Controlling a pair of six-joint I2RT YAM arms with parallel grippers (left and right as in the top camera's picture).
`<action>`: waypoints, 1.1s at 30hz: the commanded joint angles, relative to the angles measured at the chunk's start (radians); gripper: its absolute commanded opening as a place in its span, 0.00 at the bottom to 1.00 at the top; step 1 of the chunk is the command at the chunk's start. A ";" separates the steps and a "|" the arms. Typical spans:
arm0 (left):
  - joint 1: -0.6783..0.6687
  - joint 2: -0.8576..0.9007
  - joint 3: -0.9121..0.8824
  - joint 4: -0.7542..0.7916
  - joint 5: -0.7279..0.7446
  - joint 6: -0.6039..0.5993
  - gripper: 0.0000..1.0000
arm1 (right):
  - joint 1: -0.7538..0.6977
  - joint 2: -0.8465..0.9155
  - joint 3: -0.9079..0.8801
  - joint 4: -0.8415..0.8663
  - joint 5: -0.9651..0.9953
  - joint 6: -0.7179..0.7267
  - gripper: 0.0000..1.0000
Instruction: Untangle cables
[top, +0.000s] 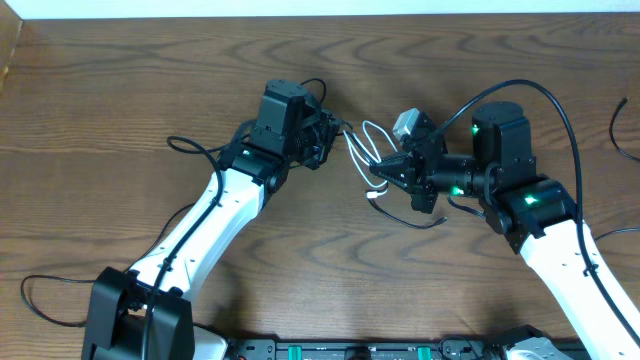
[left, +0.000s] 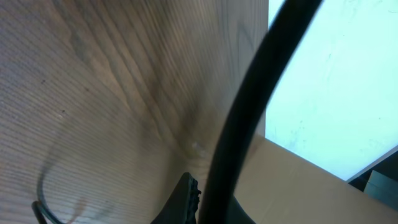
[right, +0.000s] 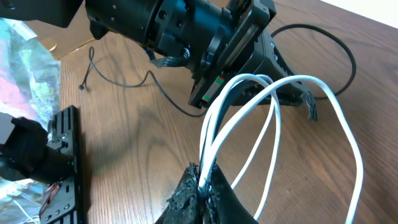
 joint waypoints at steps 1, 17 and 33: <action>-0.003 0.011 0.020 0.000 -0.007 0.007 0.08 | 0.004 -0.002 0.019 -0.003 0.021 -0.001 0.01; 0.151 0.011 0.020 -0.118 0.004 0.066 0.08 | 0.002 -0.002 0.019 -0.085 0.402 0.079 0.01; 0.293 0.010 0.020 -0.124 0.179 0.068 0.08 | -0.036 -0.002 0.019 -0.189 0.756 0.186 0.43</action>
